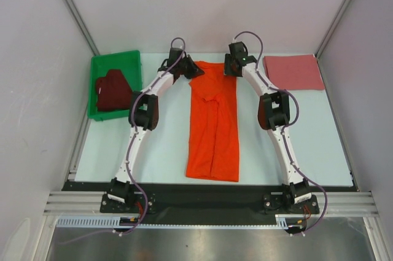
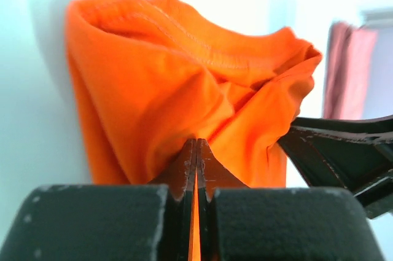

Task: Fold and stack the t-shirts
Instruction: Fold the tshirt

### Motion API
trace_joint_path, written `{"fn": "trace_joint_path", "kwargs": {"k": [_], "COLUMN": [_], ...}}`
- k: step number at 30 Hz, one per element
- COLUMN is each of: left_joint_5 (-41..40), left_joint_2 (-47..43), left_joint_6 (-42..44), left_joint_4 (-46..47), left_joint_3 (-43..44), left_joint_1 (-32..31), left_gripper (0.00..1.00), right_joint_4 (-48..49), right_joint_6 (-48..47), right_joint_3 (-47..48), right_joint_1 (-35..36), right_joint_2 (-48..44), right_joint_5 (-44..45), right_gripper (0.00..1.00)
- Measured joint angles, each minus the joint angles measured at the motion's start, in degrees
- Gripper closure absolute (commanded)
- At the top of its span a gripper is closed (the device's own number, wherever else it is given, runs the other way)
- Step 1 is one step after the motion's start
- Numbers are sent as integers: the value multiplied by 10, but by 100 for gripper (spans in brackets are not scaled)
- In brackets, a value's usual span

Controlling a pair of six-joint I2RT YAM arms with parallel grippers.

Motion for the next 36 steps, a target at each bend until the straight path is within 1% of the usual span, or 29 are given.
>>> {"fn": "trace_joint_path", "kwargs": {"k": [3, 4, 6, 7, 8, 9, 11, 12, 13, 15, 16, 19, 20, 22, 24, 27, 29, 30, 31, 33, 36], "left_joint_5": [17, 20, 21, 21, 21, 21, 21, 21, 19, 18, 18, 13, 9, 0, -12, -40, -50, -57, -60, -67, -67], "left_joint_2": [26, 33, 42, 43, 43, 43, 38, 33, 24, -8, -24, -110, -153, -243, -331, -450, -529, -568, -594, -657, -748], "left_joint_6": [-31, -37, -44, -45, -44, -42, -32, -25, -17, 3, 10, 46, 59, 88, 114, 153, 174, 185, 191, 208, 223], "left_joint_4": [43, 55, 74, 79, 80, 83, 83, 78, 73, 53, 44, 14, 8, -4, -24, -57, -75, -86, -101, -112, -134], "left_joint_3": [19, 26, 33, 33, 33, 33, 33, 32, 29, 10, 4, -45, -78, -142, -198, -273, -342, -384, -410, -499, -655], "left_joint_1": [13, 16, 20, 22, 23, 25, 27, 28, 28, 30, 30, 30, 30, 27, 23, 6, -16, -32, -44, -76, -114], "left_gripper": [99, 95, 91, 88, 80, 75, 63, 60, 54, 51, 47, 42, 34, 28, 27, 28, 30, 31, 34, 38, 40], "right_joint_4": [36, 47, 68, 74, 78, 82, 87, 88, 88, 83, 78, 50, 40, 15, -3, -30, -51, -51, -64, -69, -77], "right_joint_6": [-8, -11, -19, -22, -24, -27, -27, -28, -28, -29, -31, -35, -35, -35, -33, -23, -20, -19, -18, -17, -8], "right_joint_3": [21, 25, 28, 28, 29, 29, 29, 29, 29, 28, 28, 16, 9, -9, -58, -163, -232, -276, -316, -397, -549], "right_joint_1": [-7, -9, -11, -12, -13, -14, -16, -17, -19, -19, -19, -18, -17, -13, -8, 2, 10, 16, 24, 40, 60], "right_joint_2": [19, 23, 28, 29, 29, 30, 30, 29, 28, 24, 17, -19, -40, -86, -163, -293, -378, -422, -462, -530, -626], "right_joint_5": [-17, -22, -31, -35, -39, -42, -47, -50, -52, -56, -55, -49, -41, -25, -12, -13, -22, -24, -28, -43, -108], "right_gripper": [38, 36, 33, 29, 27, 25, 18, 15, 9, 0, 0, 0, 0, 0, 0, 0, 0, 2, 3, 4, 9]}}
